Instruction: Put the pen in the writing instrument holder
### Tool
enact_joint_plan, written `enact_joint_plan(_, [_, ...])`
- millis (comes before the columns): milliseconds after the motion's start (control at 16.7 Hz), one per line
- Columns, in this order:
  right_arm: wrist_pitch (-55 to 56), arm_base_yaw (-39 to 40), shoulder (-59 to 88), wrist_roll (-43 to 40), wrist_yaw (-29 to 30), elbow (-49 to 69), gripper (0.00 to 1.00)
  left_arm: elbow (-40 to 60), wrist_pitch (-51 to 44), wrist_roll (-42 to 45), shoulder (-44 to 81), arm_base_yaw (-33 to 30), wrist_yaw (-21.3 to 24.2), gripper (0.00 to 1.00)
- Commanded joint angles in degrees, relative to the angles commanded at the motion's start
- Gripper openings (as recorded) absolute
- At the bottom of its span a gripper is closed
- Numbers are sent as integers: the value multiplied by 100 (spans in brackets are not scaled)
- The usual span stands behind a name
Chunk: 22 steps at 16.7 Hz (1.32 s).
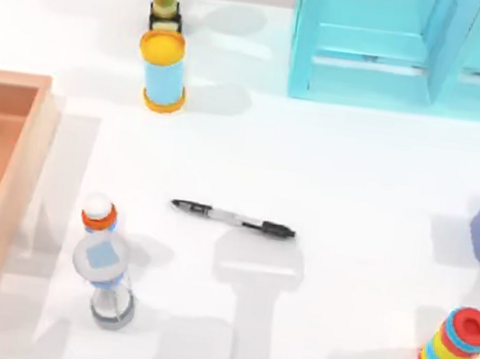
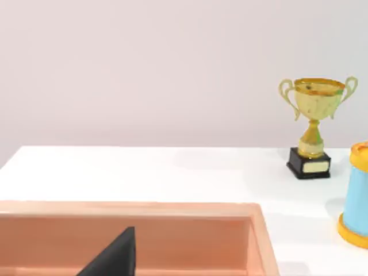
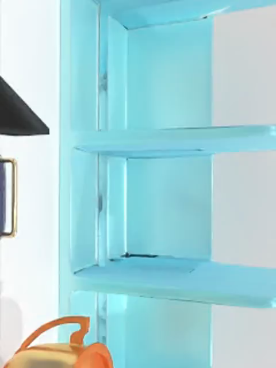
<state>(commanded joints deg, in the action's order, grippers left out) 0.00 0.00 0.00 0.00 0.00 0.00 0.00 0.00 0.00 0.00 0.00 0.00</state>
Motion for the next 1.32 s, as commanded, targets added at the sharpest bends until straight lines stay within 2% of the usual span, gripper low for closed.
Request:
enact_joint_plan(300, [-151, 162, 322, -81, -25, 264, 100, 0, 0, 0, 0, 0, 0, 100])
enact_joint_plan(540, [-748, 681, 1506, -380, -38, 1145, 100, 0, 0, 0, 0, 0, 0, 100])
enact_joint_plan(900, [-2366, 1799, 4548, -1131, 127, 3163, 100, 0, 0, 0, 0, 0, 0, 100])
enact_joint_plan(1320, [-4577, 3223, 8743, -2132, 579, 6126, 100, 0, 0, 0, 0, 0, 0, 100])
